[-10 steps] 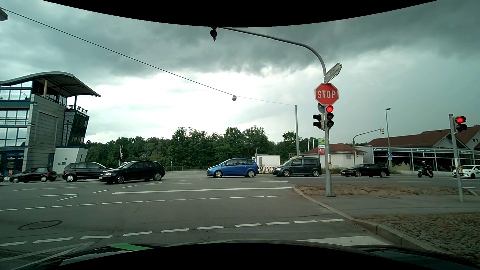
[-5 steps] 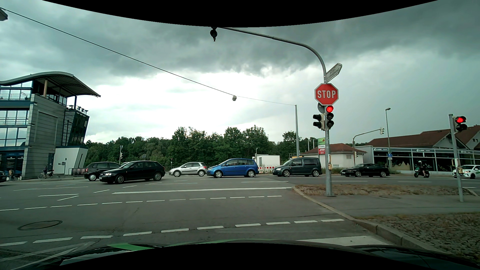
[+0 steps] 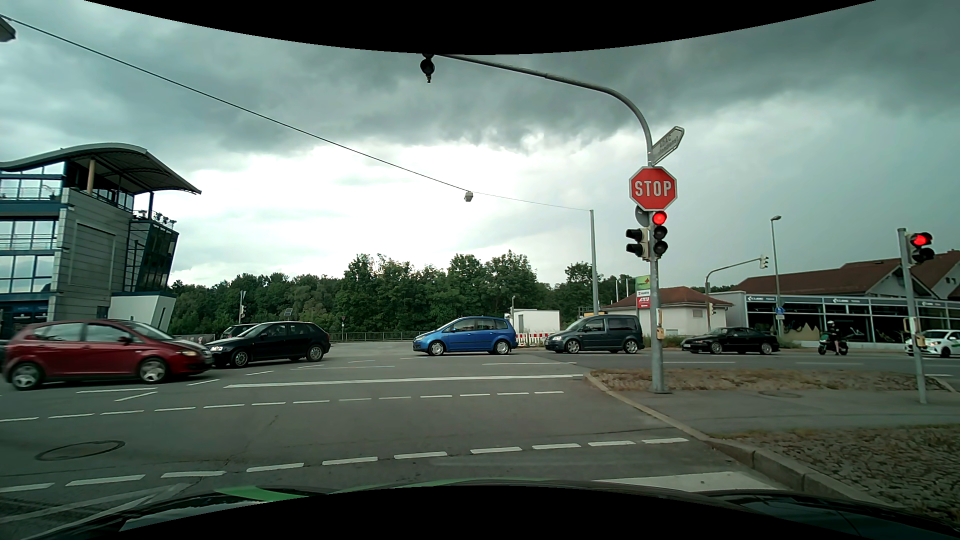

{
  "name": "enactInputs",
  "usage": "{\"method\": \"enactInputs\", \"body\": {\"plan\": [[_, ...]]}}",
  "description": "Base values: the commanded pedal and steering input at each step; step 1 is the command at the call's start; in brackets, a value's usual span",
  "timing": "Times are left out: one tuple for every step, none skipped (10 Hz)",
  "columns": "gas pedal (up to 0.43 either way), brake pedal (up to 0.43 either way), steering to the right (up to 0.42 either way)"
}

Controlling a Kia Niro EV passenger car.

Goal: Follow the waypoints while adhering to traffic rules and regulations

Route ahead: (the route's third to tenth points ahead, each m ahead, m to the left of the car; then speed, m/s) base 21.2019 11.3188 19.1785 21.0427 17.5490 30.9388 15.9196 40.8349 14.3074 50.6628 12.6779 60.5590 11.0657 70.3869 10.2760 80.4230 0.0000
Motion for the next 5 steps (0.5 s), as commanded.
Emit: {"method": "enactInputs", "body": {"plan": [[0.000, 0.323, -0.095], [0.000, 0.329, -0.095], [0.000, 0.329, -0.095], [0.000, 0.329, -0.095], [0.000, 0.329, -0.095]]}}
